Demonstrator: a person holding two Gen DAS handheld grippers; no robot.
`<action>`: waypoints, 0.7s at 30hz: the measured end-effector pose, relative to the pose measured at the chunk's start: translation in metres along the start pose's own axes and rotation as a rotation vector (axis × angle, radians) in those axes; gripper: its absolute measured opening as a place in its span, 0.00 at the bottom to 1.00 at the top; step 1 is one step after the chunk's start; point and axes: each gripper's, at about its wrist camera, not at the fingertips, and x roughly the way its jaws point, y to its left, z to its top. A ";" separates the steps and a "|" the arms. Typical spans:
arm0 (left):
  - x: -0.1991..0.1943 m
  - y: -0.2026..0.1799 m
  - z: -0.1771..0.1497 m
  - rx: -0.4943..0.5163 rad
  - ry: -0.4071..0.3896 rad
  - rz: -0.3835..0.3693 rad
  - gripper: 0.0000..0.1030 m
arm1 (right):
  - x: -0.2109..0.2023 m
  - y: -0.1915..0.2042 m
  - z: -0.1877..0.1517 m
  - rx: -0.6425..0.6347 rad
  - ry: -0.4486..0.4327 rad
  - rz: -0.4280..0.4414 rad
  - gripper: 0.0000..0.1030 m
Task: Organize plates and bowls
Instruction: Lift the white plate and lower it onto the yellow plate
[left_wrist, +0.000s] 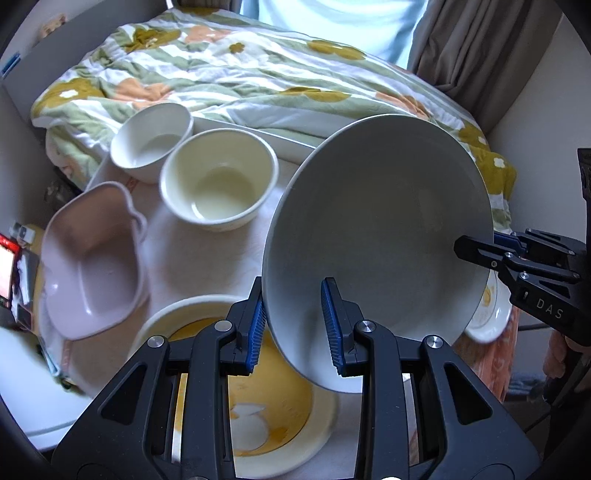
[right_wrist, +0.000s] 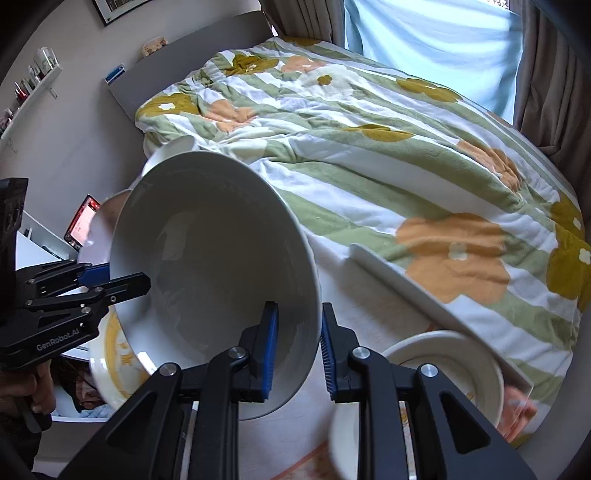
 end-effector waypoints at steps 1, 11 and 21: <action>-0.007 0.009 -0.005 0.006 0.002 -0.003 0.26 | -0.002 0.007 -0.003 0.006 -0.001 0.003 0.20; -0.022 0.099 -0.047 0.099 0.103 -0.080 0.26 | 0.004 0.109 -0.054 0.222 -0.007 -0.005 0.20; 0.011 0.138 -0.052 0.236 0.190 -0.143 0.25 | 0.043 0.148 -0.083 0.435 0.017 -0.069 0.20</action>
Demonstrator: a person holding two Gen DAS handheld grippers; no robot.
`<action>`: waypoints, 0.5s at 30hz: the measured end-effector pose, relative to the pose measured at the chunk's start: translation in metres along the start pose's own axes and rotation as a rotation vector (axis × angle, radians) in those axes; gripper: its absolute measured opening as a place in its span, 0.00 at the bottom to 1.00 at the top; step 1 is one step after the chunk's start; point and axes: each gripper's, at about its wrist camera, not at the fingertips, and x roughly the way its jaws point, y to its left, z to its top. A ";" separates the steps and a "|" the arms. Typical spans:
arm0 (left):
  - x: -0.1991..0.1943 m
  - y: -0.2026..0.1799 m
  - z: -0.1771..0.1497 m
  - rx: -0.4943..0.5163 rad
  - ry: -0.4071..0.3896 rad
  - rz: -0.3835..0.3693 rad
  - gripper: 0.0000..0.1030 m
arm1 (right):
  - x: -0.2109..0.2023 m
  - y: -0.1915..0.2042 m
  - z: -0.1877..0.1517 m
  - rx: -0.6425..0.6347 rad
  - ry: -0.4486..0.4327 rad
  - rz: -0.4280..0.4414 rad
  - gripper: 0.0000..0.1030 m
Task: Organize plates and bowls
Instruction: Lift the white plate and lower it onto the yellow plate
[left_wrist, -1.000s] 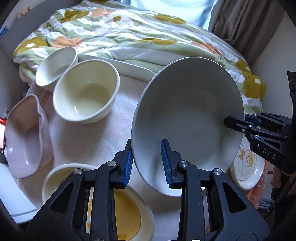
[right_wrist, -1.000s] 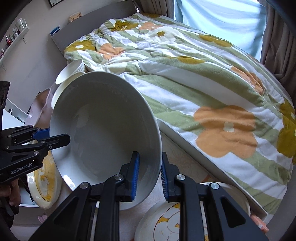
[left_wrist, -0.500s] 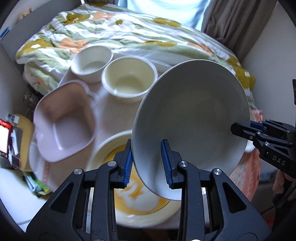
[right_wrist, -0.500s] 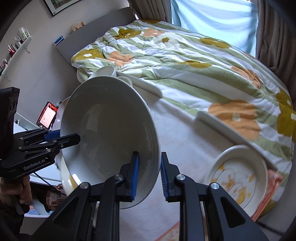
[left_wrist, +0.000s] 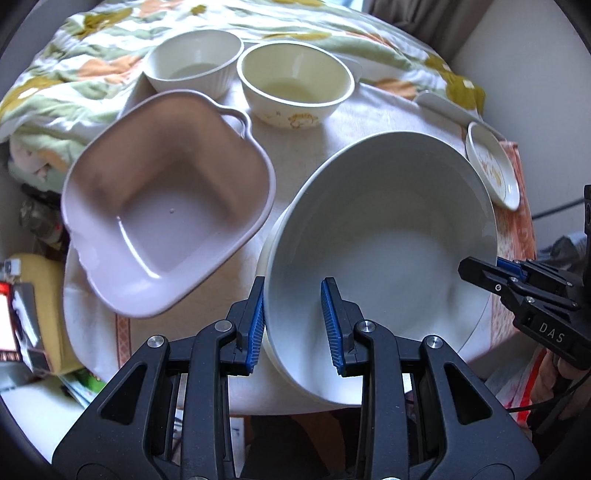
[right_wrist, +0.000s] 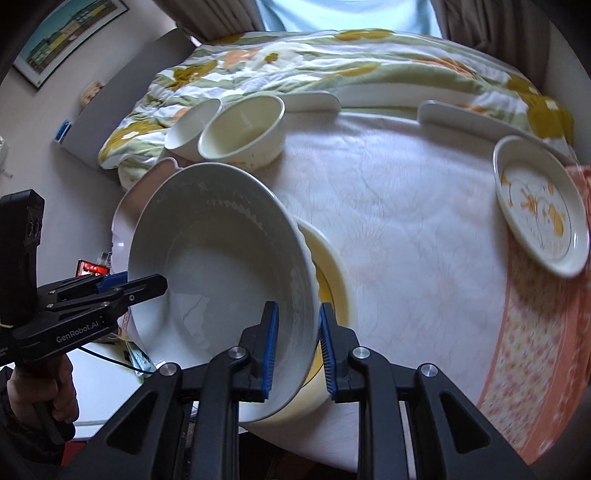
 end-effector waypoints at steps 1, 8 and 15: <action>0.003 0.001 -0.001 0.008 0.007 -0.009 0.25 | 0.002 0.000 -0.003 0.012 0.004 -0.009 0.20; 0.019 -0.006 -0.004 0.072 0.038 -0.028 0.25 | 0.012 -0.007 -0.015 0.079 0.009 -0.060 0.20; 0.034 -0.013 0.000 0.089 0.062 -0.032 0.25 | 0.018 -0.012 -0.019 0.103 0.021 -0.075 0.20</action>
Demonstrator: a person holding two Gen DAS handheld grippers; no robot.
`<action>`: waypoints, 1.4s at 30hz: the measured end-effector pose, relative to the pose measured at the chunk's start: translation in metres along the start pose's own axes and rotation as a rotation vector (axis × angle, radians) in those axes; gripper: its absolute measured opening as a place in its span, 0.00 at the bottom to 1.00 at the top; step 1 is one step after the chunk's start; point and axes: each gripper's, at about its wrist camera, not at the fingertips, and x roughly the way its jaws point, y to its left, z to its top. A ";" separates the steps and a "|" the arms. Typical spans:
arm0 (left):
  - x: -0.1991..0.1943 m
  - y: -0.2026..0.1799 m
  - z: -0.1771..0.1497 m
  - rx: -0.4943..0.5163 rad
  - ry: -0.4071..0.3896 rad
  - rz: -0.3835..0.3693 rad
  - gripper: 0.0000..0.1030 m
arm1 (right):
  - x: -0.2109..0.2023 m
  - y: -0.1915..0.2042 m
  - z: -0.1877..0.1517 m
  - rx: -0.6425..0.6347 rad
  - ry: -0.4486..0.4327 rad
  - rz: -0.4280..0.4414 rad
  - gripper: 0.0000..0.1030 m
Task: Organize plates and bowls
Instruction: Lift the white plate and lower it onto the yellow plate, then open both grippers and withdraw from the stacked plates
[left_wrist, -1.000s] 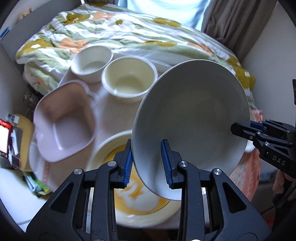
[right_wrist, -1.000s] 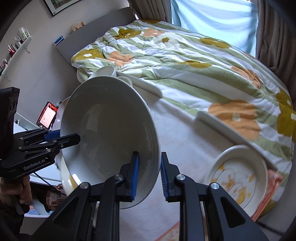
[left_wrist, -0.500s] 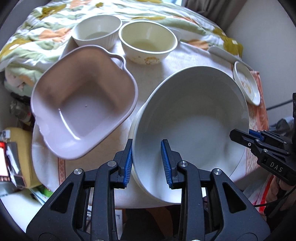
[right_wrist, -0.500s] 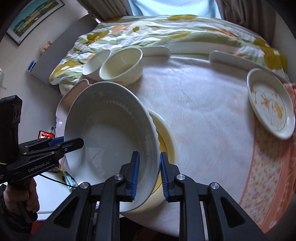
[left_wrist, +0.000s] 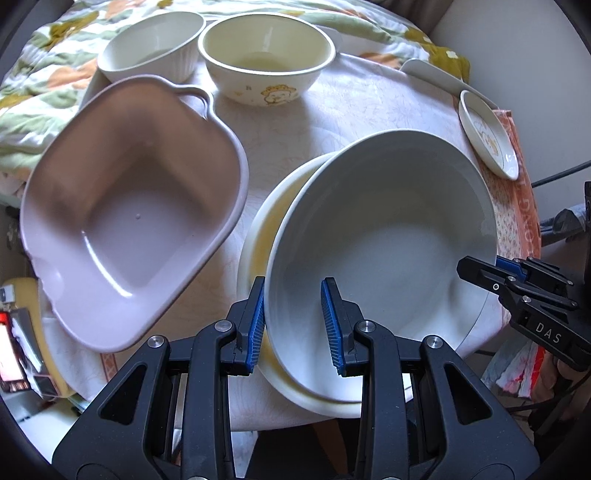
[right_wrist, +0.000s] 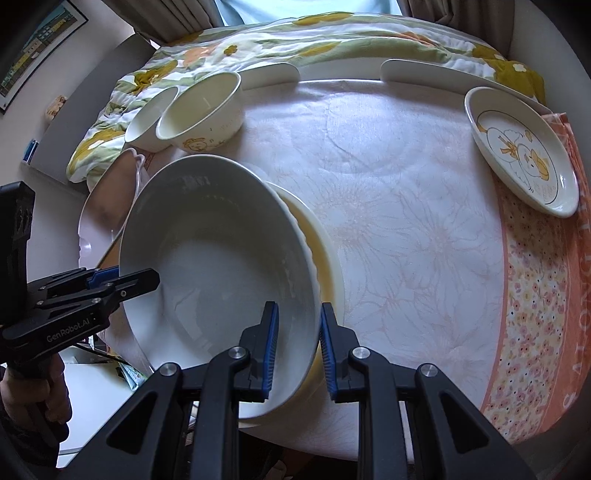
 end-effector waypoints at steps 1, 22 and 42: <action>0.001 0.000 0.000 0.000 0.004 -0.002 0.25 | 0.000 0.001 -0.001 0.001 -0.001 -0.001 0.20; 0.012 -0.006 -0.006 0.009 -0.008 0.047 0.26 | 0.001 0.008 0.000 -0.070 -0.028 -0.042 0.20; 0.010 -0.023 -0.005 0.080 -0.048 0.146 0.26 | -0.001 0.013 -0.007 -0.121 -0.070 -0.103 0.20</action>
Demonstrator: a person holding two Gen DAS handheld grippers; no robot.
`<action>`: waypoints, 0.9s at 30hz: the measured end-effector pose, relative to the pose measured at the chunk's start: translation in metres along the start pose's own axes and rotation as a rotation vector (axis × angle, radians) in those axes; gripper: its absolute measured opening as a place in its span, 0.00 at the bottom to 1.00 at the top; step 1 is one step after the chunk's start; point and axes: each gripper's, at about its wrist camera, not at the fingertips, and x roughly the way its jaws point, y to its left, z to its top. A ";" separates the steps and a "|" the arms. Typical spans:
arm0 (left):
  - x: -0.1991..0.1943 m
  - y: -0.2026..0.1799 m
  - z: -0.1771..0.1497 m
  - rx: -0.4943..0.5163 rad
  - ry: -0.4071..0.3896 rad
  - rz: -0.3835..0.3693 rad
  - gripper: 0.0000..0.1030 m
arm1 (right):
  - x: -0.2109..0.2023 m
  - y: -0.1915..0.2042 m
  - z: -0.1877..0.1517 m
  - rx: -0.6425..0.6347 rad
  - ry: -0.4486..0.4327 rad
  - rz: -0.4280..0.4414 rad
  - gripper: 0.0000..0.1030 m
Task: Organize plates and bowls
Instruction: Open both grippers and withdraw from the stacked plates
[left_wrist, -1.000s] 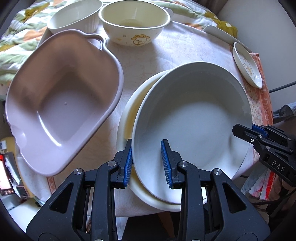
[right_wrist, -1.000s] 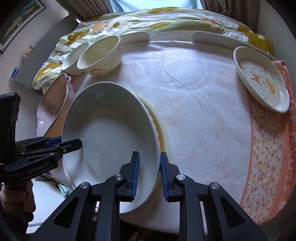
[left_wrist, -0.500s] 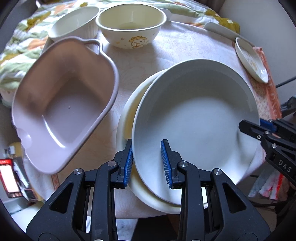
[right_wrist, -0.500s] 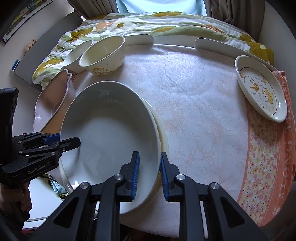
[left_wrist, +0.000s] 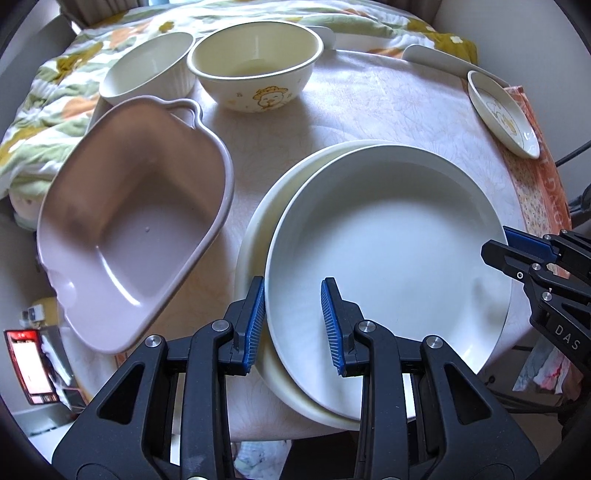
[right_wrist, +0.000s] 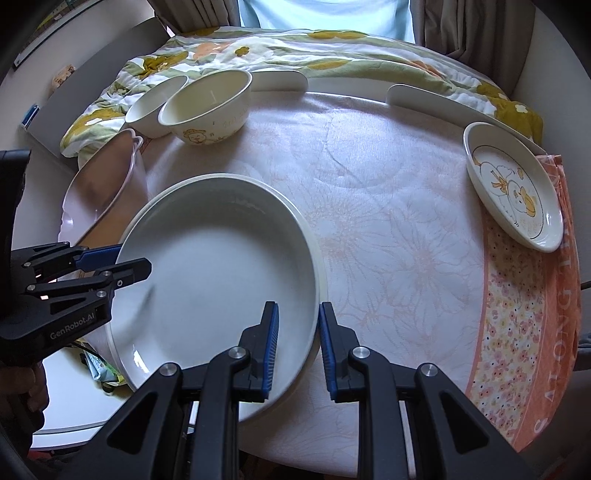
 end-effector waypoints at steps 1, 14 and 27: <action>-0.001 0.000 -0.001 0.002 -0.001 0.000 0.26 | 0.000 0.001 0.000 -0.006 -0.003 -0.005 0.20; -0.004 -0.006 -0.007 0.066 -0.034 0.059 0.26 | 0.003 0.015 -0.005 -0.083 -0.036 -0.099 0.20; -0.007 -0.018 -0.016 0.157 -0.084 0.153 0.26 | 0.007 0.023 -0.006 -0.107 -0.047 -0.166 0.20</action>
